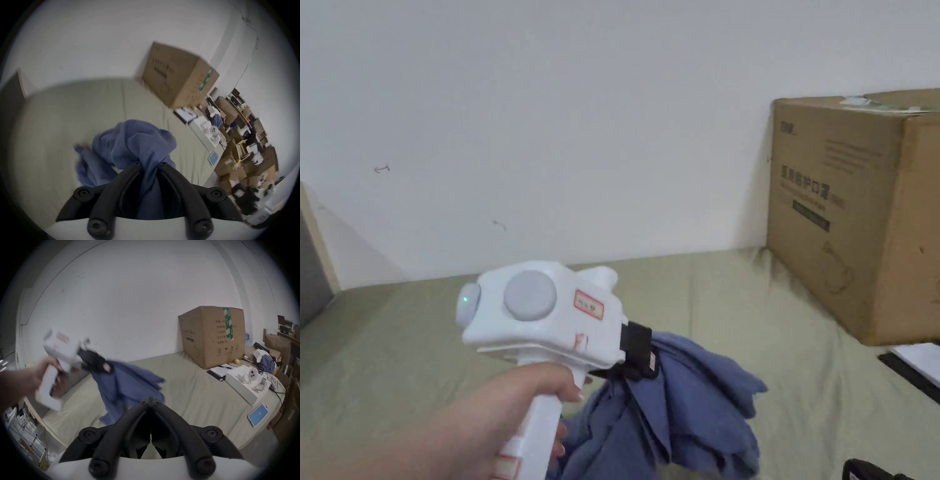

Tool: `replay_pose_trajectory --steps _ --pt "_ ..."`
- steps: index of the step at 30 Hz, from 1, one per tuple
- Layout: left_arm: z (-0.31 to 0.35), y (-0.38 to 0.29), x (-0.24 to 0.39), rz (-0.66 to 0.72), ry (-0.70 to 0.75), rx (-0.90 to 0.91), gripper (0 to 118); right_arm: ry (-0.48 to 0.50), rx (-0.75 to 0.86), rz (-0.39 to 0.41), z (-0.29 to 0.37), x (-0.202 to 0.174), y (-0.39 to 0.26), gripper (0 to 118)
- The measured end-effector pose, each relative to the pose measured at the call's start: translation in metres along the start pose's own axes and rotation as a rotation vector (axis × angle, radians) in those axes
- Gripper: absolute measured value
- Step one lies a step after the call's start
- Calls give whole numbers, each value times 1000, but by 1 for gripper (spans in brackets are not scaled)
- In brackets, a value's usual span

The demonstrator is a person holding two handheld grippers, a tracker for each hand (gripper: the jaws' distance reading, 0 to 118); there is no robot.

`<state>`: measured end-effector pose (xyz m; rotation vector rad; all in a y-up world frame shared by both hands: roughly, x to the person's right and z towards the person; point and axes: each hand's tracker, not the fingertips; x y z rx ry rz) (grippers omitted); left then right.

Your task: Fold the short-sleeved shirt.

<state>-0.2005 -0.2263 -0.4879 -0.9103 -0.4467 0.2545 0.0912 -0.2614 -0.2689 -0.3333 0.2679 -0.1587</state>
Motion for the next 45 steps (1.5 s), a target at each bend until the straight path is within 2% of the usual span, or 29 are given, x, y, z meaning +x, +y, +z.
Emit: replay_pose_trajectory --steps 4,5,6,7,8,9,10,13,16,18,19,21,22,23,24,27,30,35,42,45 --pt "-107 -65 -18 34 113 -141 9 -38 -55 -17 -7 20 -14 0" --pt "-122 -79 -24 55 165 -159 11 -52 -71 -15 -10 24 -17 0" --pt "-131 -91 -30 65 213 -156 21 -61 -84 -13 -12 26 -20 0" --pt "-135 -100 -37 74 227 -150 43 -63 -91 -12 -13 29 -23 0" --pt "-129 -106 -42 87 195 -145 84 -65 -97 -12 -16 30 -26 0" --pt "-125 -108 -46 101 186 -148 107 -66 -101 -11 -19 31 -29 0" --pt "-116 -108 -49 111 180 -147 117 -63 -99 -6 -24 33 -33 0" --pt "-67 -89 -62 100 192 -23 117 -100 -145 53 -37 31 -42 0" --pt "6 -81 -59 51 175 148 117 -82 -154 57 -38 25 -38 0" --pt "56 -91 -50 -11 182 252 114 -58 -124 66 -32 17 -30 0" --pt "78 -101 -47 -42 168 322 104 -45 -96 76 -28 12 -26 0" --pt "119 -130 -37 -81 207 497 48 -28 -25 97 -20 1 -19 0" --pt "135 -145 -32 -87 277 585 23 -26 20 105 -16 -4 -17 0" --pt "144 -160 -27 -86 350 643 3 -21 70 110 -12 -9 -17 0" --pt "153 -176 -24 -61 396 689 0 -26 145 113 -6 -14 -18 0" --pt "171 -213 -28 19 331 842 0 -76 316 145 4 -26 -25 0" --pt "171 -240 -22 -7 448 915 0 -109 390 131 9 -32 -31 0" --pt "164 -251 -22 22 401 867 0 -108 365 115 8 -32 -28 0" --pt "156 -240 -20 -3 424 806 0 -115 318 62 5 -21 -25 0" --pt "148 -192 -32 21 279 668 0 -101 241 0 5 -18 -14 0"
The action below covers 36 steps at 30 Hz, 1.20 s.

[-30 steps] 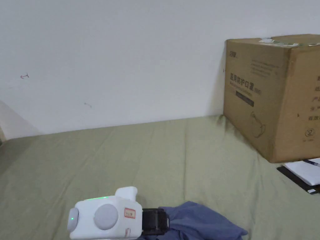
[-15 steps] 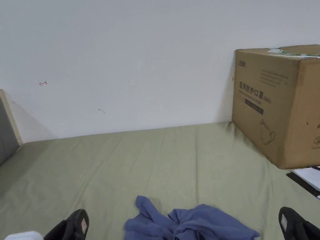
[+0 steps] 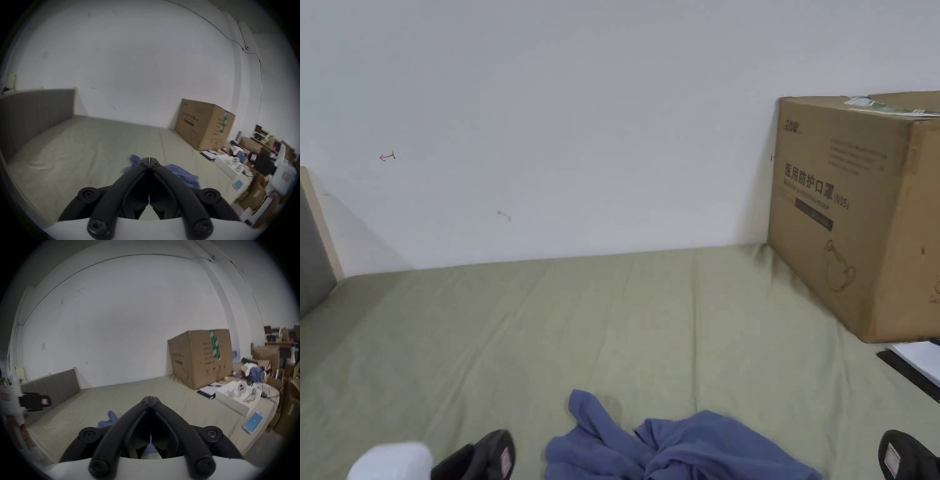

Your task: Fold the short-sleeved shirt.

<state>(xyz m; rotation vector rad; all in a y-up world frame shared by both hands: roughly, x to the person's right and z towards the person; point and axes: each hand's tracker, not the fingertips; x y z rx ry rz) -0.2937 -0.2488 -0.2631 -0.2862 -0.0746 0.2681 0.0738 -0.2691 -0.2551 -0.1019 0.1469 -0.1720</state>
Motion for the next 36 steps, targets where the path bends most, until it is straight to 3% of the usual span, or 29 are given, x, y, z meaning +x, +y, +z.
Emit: replay_pose_trajectory --steps 2,5,7,8,9,12,13,14,17,20,21,22,23,24,29,31,32,34,35,36 --pt "-45 29 -11 94 -93 -145 0 66 -22 -62 -4 6 7 0" --pt "-147 56 -35 326 -193 -499 0 108 -74 -59 -18 9 13 0" --pt "-216 59 -43 232 -156 -666 2 121 -101 -42 -29 11 6 0" --pt "-240 57 -42 169 -116 -707 22 126 -121 -30 -35 12 -1 0" --pt "-263 51 -37 120 -49 -741 54 125 -145 -11 -41 13 -8 0" --pt "-324 36 -45 97 51 -814 90 116 -208 22 -55 16 -29 0" --pt "-343 18 -52 107 87 -809 114 120 -226 23 -60 18 -34 0" --pt "-354 18 -51 122 103 -793 117 124 -246 22 -65 21 -39 0" --pt "-395 -22 -75 187 197 -873 117 138 -330 9 -84 29 -51 0" --pt "-427 -48 -82 184 196 -921 116 138 -362 46 -100 34 -64 0" --pt "-429 -44 -82 165 198 -947 109 136 -373 59 -105 34 -68 0" --pt "-430 -45 -81 142 160 -914 78 136 -386 65 -111 34 -71 0" --pt "-434 -47 -78 109 145 -885 13 138 -394 62 -116 35 -72 0" --pt "-436 -50 -75 57 186 -886 3 142 -402 55 -120 35 -74 0" --pt "-405 -41 -77 70 117 -816 3 194 -375 53 -158 42 -58 0" --pt "-386 -30 -79 98 108 -717 3 277 -395 -25 -191 54 -46 0" --pt "-377 -25 -81 128 81 -683 3 302 -429 -56 -212 60 -40 0" --pt "-357 -17 -81 149 24 -665 3 287 -618 -46 -270 65 -33 0" --pt "-349 -15 -80 135 21 -670 3 280 -707 -21 -298 65 -34 3" --pt "-342 -14 -79 119 22 -668 3 309 -776 -4 -323 66 -38 23"
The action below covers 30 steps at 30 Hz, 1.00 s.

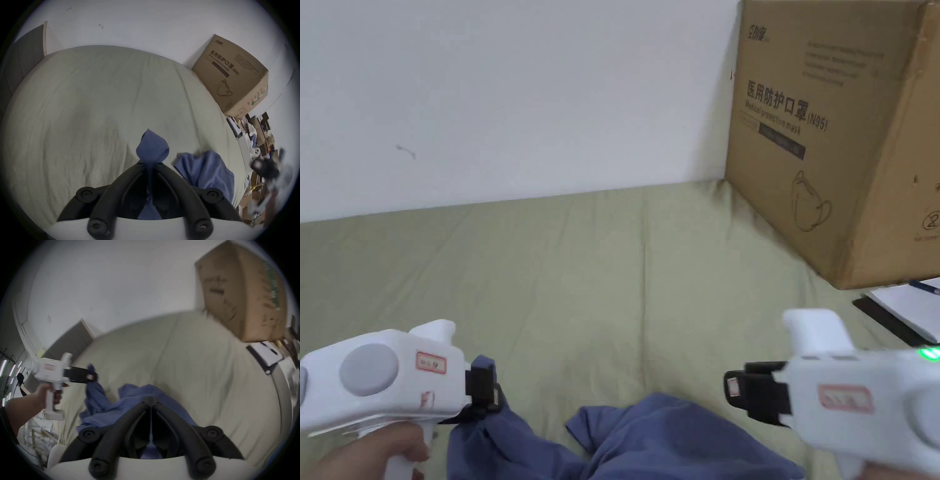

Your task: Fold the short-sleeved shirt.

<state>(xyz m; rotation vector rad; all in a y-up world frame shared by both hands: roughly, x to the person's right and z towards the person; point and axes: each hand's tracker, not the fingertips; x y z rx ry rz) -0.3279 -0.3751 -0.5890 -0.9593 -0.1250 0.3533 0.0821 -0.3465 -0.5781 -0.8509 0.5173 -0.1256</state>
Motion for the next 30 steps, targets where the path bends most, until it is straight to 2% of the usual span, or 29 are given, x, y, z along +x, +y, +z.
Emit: replay_pose_trajectory --steps 1,2,4,5,7,10,12,13,14,15,16,17,18,21,27,30 --pt "9 -6 4 -16 1 -1 3 -6 -81 7 -19 7 13 67" --pt "13 -9 5 -28 0 -5 3 -55 -149 18 -36 9 20 116" --pt "20 -16 3 -36 -7 -24 3 -143 -254 7 -72 13 26 111" --pt "21 -14 -3 -35 -12 -29 3 -131 -233 11 -86 14 28 109" --pt "24 -18 -9 -27 -10 -43 3 -165 -304 14 -117 15 29 102" --pt "24 -21 -21 -9 -7 -56 3 -179 -420 20 -146 15 20 104" --pt "23 -25 -26 -8 6 -73 3 -216 -460 40 -154 11 10 96" --pt "22 -26 -33 -7 15 -80 3 -269 -431 92 -153 6 6 93" --pt "23 -27 -37 -5 22 -87 3 -258 -405 115 -150 2 5 89" --pt "25 -28 -40 -2 25 -92 3 -248 -403 100 -146 0 6 79" --pt "29 -29 -43 2 27 -96 3 -249 -400 107 -133 -5 9 57" --pt "35 -30 -46 5 31 -97 3 -256 -396 124 -125 -5 11 8" --pt "41 -30 -47 8 40 -94 3 -235 -401 125 -116 -4 14 1" --pt "72 -27 -50 21 48 -61 3 -171 -341 69 -60 -11 29 1" --pt "166 -19 -46 -11 84 47 3 -195 -120 15 60 -19 63 1" --pt "223 -12 -42 -9 84 132 3 -195 -42 36 113 -23 79 1"
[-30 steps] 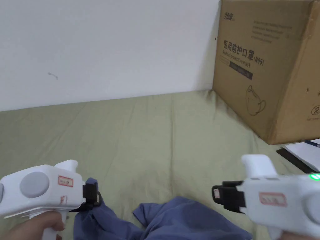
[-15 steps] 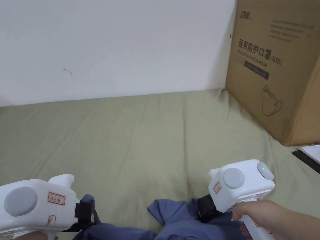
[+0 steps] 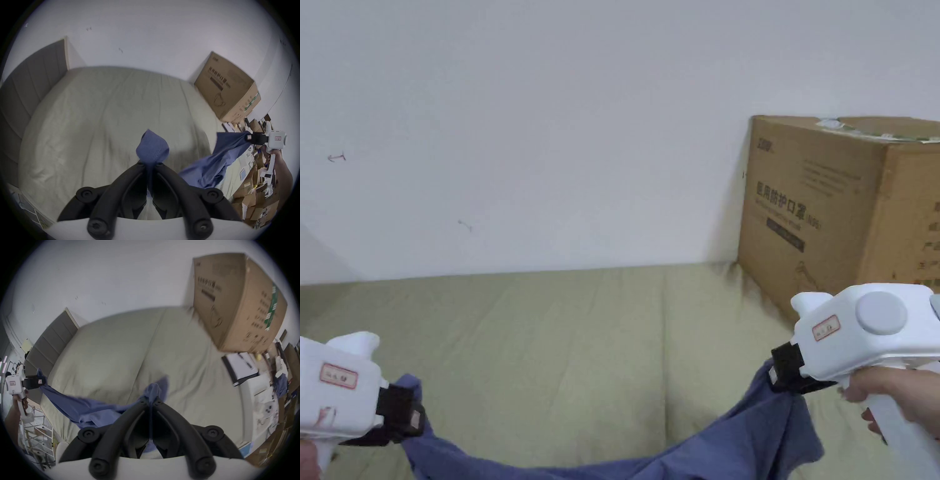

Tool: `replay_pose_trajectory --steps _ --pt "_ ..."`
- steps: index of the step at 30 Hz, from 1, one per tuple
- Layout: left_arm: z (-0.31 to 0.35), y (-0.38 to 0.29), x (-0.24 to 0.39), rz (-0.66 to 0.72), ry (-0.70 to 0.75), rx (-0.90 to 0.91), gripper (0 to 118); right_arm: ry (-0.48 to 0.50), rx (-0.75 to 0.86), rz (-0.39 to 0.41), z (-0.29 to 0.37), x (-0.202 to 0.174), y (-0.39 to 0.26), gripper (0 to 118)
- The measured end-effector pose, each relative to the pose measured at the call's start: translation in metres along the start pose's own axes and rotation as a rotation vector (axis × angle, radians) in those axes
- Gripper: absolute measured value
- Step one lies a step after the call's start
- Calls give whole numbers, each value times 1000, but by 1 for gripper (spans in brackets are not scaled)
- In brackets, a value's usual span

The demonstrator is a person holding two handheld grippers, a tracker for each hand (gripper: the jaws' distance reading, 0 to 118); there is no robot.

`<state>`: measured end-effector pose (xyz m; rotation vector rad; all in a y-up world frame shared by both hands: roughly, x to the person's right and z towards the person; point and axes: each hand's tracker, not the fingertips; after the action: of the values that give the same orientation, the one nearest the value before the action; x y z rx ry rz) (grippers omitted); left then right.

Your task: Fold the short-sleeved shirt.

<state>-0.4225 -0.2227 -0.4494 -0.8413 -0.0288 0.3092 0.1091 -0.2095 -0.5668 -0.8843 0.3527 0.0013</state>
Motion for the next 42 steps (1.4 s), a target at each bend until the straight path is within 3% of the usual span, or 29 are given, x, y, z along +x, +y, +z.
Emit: replay_pose_trajectory --steps 4,10,15,18,25,32,38,42 --pt "70 23 -1 8 39 107 3 -88 86 27 58 4 18 1" --pt "150 52 12 11 17 261 3 -47 262 -18 136 -10 44 1" --pt "173 82 29 -21 56 347 3 -125 372 57 172 -36 87 1" --pt "178 102 34 11 73 410 3 -155 428 54 184 -45 116 1" --pt "168 160 43 26 84 567 3 -259 575 95 185 -59 185 1" --pt "136 217 57 5 65 655 3 -371 773 76 179 -63 238 1" --pt "87 229 62 -2 72 651 3 -392 776 88 151 -48 251 1" --pt "26 197 58 -16 82 528 3 -379 686 70 90 -32 209 1"
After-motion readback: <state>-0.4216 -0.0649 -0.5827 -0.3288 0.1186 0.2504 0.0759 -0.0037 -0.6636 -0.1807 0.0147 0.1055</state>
